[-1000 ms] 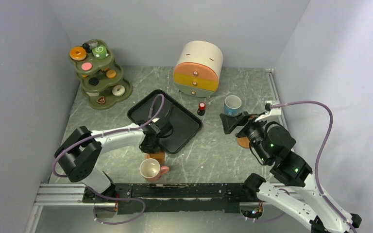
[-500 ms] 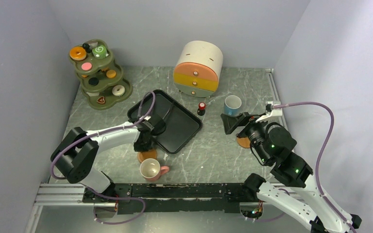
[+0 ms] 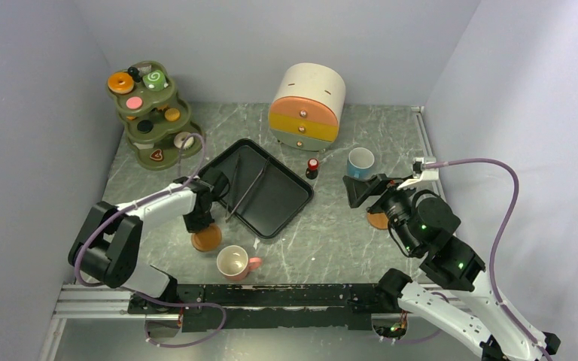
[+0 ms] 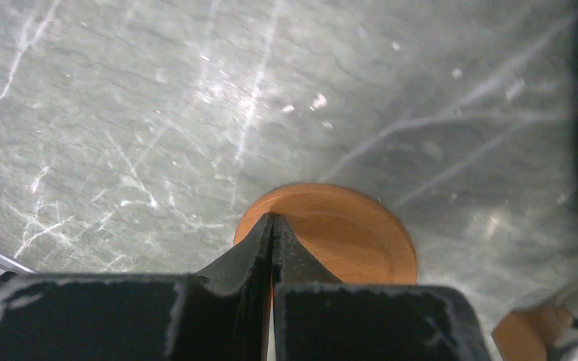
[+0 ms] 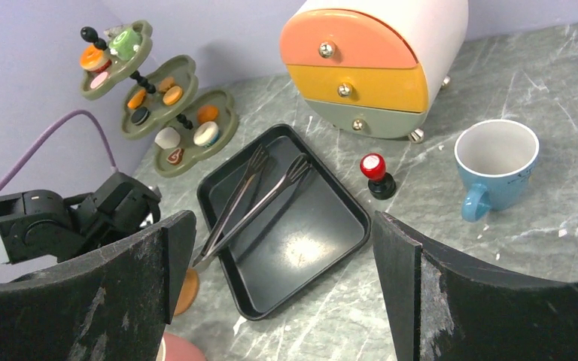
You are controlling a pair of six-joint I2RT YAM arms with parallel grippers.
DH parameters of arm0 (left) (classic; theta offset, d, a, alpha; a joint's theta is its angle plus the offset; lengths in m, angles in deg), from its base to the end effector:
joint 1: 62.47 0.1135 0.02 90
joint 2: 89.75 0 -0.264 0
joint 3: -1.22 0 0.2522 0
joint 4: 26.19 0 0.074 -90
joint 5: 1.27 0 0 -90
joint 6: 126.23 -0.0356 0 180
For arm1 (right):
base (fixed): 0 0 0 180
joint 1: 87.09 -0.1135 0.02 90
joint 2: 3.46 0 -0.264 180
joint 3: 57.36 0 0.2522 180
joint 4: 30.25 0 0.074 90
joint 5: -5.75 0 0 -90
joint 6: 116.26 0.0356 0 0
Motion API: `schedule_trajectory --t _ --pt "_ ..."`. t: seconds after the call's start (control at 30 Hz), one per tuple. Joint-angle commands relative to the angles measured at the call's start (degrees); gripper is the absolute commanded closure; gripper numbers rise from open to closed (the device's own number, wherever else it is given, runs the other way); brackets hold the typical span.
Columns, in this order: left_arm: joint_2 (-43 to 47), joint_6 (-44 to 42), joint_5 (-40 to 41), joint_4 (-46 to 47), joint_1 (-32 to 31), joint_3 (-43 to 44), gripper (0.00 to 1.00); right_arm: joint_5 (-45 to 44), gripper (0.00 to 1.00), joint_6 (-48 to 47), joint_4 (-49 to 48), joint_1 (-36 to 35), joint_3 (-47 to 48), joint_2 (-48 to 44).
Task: Serve the afternoon tea
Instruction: Move the coaster to the center of the board.
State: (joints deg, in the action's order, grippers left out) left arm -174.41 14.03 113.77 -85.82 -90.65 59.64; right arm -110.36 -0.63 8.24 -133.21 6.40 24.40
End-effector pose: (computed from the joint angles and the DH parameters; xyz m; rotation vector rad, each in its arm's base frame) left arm 0.2092 -0.0950 0.1589 -0.5544 2.7250 0.4150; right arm 0.0784 0.0589 0.3800 0.0646 1.6433 0.5976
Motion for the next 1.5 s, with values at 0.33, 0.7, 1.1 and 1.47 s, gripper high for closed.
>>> schedule_trajectory --t 0.33,0.7,1.1,1.47 --pt "-5.54 -1.22 5.19 6.31 15.96 4.75 0.95 0.1 0.09 -0.53 -0.53 0.29 0.29 -0.35" --pt "2.81 -1.44 4.53 2.92 19.13 10.2 0.92 -0.8 0.09 -0.94 -0.15 0.25 0.14 -0.66" --pt "17.62 2.77 -12.78 -2.33 19.13 -0.69 0.5 -0.58 0.09 -0.77 -0.68 0.3 -0.34 -0.35" --pt "22.52 7.57 -14.03 -5.36 19.04 -6.9 0.48 1.06 0.09 -0.2 -1.76 0.3 -0.6 0.98"
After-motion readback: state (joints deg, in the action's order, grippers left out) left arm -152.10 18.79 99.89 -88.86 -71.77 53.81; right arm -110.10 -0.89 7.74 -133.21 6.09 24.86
